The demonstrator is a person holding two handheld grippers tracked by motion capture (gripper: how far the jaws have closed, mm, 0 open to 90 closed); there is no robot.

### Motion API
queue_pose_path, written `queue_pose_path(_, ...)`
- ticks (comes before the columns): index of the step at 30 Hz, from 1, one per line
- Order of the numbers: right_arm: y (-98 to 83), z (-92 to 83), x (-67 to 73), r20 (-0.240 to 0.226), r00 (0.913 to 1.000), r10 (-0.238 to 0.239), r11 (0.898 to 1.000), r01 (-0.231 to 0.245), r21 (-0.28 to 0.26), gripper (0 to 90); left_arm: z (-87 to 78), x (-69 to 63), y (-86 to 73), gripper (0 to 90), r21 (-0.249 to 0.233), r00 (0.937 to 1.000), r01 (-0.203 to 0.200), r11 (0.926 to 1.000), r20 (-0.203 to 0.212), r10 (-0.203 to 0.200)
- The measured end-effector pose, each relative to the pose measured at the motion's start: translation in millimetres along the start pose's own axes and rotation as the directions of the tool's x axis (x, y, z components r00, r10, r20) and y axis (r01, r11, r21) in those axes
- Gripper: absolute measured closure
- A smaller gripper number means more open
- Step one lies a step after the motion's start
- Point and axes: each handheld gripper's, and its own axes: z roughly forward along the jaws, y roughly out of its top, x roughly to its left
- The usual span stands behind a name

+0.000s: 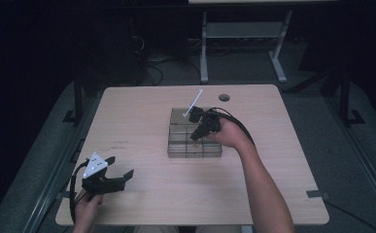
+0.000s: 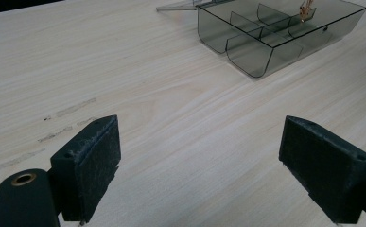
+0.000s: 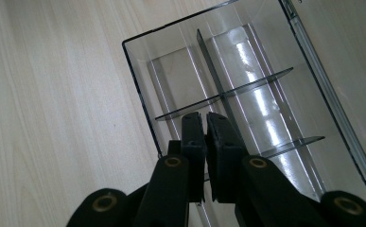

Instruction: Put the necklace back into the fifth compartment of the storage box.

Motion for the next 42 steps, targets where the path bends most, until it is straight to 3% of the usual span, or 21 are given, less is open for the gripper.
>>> queue_pose_path(9,-5.0,10.0,-5.8,-0.006,0.9998,0.021,1.000,-0.021,0.019,85.5,0.1,0.7,-0.1,13.0,0.006,1.0000,0.000,1.0000,-0.003,0.000)
queue_pose_path(24,-2.8,13.7,-5.4,0.001,0.9999,0.012,1.000,-0.012,0.020,85.5,0.1,0.4,0.0,13.0,0.004,1.0000,0.000,1.0000,-0.003,0.000)
queue_pose_path(42,-1.2,30.7,-8.1,-0.009,0.9999,0.014,0.998,-0.013,0.066,85.5,1.6,0.8,0.6,13.0,0.005,1.0000,0.006,1.0000,-0.003,-0.006)
